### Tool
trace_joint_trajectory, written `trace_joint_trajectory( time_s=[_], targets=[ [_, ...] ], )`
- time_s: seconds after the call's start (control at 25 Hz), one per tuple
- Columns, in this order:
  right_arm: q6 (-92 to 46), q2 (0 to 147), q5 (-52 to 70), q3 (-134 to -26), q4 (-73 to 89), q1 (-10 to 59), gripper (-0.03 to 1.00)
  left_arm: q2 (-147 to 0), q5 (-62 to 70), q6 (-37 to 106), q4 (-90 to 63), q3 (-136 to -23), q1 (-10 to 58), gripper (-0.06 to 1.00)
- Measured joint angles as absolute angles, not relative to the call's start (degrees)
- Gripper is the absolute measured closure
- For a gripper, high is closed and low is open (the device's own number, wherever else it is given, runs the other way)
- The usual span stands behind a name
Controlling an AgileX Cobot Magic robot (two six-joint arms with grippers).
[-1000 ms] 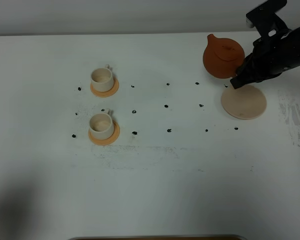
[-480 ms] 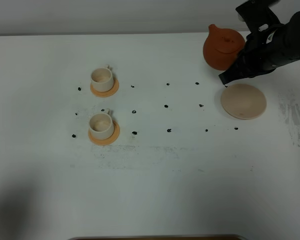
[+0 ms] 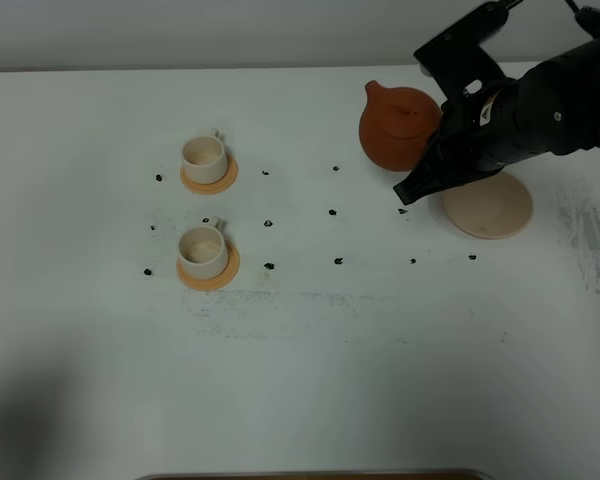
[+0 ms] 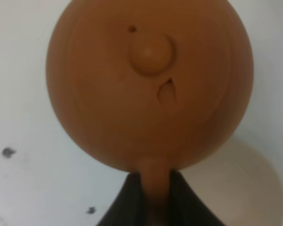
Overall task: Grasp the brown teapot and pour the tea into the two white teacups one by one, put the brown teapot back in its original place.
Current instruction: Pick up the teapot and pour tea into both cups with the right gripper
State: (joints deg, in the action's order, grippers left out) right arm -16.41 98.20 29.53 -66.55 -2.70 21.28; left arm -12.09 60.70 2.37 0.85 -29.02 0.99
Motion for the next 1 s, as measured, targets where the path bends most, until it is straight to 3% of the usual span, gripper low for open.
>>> trace_joint_trajectory(
  time_s=[0.6,1.0],
  targets=[
    [-11.1,98.2,30.8,-65.3,-2.6,31.4,0.85,-12.1,60.7,2.3,0.8,-29.0,1.0,0.48],
    [-10.3,99.0,34.2,-68.5,0.3,31.9,0.85,-12.1,60.7,2.3,0.8,-29.0,1.0,0.48]
  ],
)
